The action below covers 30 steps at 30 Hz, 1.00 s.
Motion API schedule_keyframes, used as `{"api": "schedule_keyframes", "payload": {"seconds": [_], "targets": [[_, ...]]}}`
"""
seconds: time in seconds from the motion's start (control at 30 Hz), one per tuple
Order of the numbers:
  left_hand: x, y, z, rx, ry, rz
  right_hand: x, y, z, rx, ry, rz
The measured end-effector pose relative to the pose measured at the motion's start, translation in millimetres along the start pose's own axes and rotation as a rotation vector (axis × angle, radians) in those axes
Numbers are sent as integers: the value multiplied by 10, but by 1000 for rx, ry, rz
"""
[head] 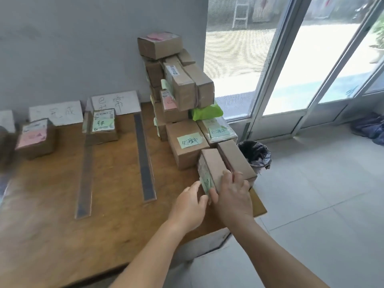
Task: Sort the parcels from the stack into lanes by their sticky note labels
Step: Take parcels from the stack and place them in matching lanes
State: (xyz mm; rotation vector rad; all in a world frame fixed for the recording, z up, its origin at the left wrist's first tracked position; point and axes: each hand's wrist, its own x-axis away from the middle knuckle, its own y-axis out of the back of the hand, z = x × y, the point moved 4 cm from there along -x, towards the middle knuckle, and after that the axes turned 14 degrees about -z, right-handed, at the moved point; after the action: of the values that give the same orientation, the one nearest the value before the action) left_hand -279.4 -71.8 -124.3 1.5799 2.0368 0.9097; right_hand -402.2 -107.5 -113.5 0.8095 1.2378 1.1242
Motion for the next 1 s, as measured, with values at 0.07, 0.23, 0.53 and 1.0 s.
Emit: {"api": "schedule_keyframes", "payload": {"seconds": [0.07, 0.23, 0.53, 1.0], "targets": [[70, -32, 7, 65, 76, -33, 49, 16, -26, -200, -47, 22], [198, 8, 38, 195, 205, -220, 271, -2, -50, -481, -75, 168], [289, 19, 189, 15, 228, -325, 431, -177, -34, -302, 177, 304], [320, -9, 197, -65, 181, -392, -222, 130, -456, -196, -40, -7]]}}
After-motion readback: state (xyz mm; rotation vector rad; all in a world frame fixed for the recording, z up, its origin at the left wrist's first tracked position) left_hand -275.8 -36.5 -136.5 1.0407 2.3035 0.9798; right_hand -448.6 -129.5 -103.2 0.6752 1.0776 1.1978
